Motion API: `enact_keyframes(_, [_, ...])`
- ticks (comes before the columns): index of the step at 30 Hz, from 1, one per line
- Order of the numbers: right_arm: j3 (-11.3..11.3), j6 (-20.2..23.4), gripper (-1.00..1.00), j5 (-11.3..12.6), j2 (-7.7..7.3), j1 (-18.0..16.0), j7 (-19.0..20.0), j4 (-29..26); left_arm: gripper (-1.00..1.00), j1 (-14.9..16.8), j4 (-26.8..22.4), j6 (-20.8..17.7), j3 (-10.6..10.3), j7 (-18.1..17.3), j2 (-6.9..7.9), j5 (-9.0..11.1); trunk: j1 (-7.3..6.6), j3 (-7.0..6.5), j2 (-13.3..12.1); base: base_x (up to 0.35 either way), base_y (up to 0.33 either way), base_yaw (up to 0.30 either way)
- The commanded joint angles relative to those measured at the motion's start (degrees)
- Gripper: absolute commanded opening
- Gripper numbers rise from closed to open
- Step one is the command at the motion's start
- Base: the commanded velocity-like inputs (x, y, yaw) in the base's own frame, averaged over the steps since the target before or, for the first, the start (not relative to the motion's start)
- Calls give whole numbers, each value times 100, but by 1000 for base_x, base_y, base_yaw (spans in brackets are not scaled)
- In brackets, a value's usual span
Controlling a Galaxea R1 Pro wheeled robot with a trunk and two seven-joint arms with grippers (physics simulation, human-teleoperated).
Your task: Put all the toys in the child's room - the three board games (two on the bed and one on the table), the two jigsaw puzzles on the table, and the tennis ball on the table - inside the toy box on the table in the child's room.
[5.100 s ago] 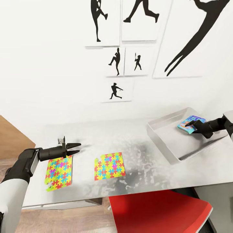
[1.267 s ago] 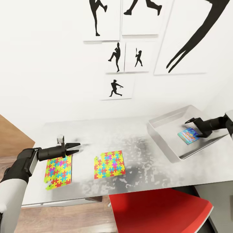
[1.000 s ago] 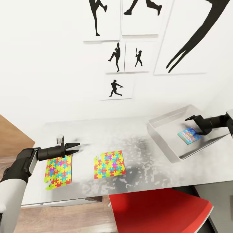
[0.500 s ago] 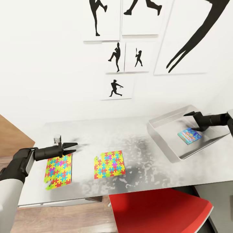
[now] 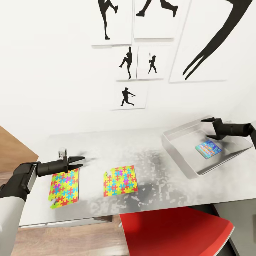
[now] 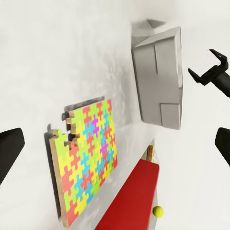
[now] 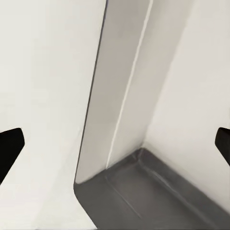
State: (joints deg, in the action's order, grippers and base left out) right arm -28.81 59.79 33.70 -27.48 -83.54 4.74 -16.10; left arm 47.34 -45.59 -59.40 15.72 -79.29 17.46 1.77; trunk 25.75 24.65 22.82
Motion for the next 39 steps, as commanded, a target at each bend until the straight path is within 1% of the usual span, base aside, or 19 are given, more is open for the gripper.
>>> enact_keyframes(1, [-18,21,100,-65,-2,-2,141,2,100,4,-6,-60,1,-15,1,7,3,9,10,0,0,0])
enact_keyframes(2, [30,21,100,-65,-7,5,337,2,100,4,-26,-60,1,-17,2,7,3,9,10,0,0,0])
enact_keyframes(5, [175,21,100,-65,-15,13,653,2,100,4,-74,-60,1,-18,2,7,3,9,10,0,0,0])
enact_keyframes(10, [541,21,100,-65,-20,19,1325,-1,100,4,-176,-60,1,-26,9,7,3,9,10,0,0,0])
enact_keyframes(11, [541,21,100,-65,-20,19,1325,-1,100,4,-176,-60,1,-26,9,7,3,9,10,0,0,0])
enact_keyframes(13, [716,21,100,-68,-5,25,1669,-3,100,4,-208,-60,1,-44,16,7,3,9,10,0,0,0])
enact_keyframes(17, [1155,21,100,-71,17,57,2420,-7,100,4,-248,-60,1,-132,32,6,3,9,10,0,0,0])
enact_keyframes(23, [1968,21,100,-76,25,116,3464,-145,100,4,-291,-60,2,-329,58,1,3,9,10,0,0,0])
enact_keyframes(26, [2322,21,100,-75,26,173,3926,-321,100,4,-342,-60,2,-387,74,-2,3,9,10,0,0,0])
enact_keyframes(30, [2654,21,100,-74,14,327,4478,-655,100,4,-424,-60,-13,-422,82,-7,3,0,10,0,0,-34])
enact_keyframes(31, [2773,21,100,-74,1,433,4714,-859,100,4,-449,-60,-23,-431,82,-8,3,-6,10,0,0,-84])
enact_keyframes(35, [2930,21,100,-74,-21,694,5064,-1258,100,4,-476,-60,-35,-440,82,-9,3,-34,10,0,0,-101])
enact_keyframes(39, [2995,21,100,-71,-33,1000,5268,-1607,100,4,-487,-60,-40,-447,82,-10,3,-65,10,0,0,-117])
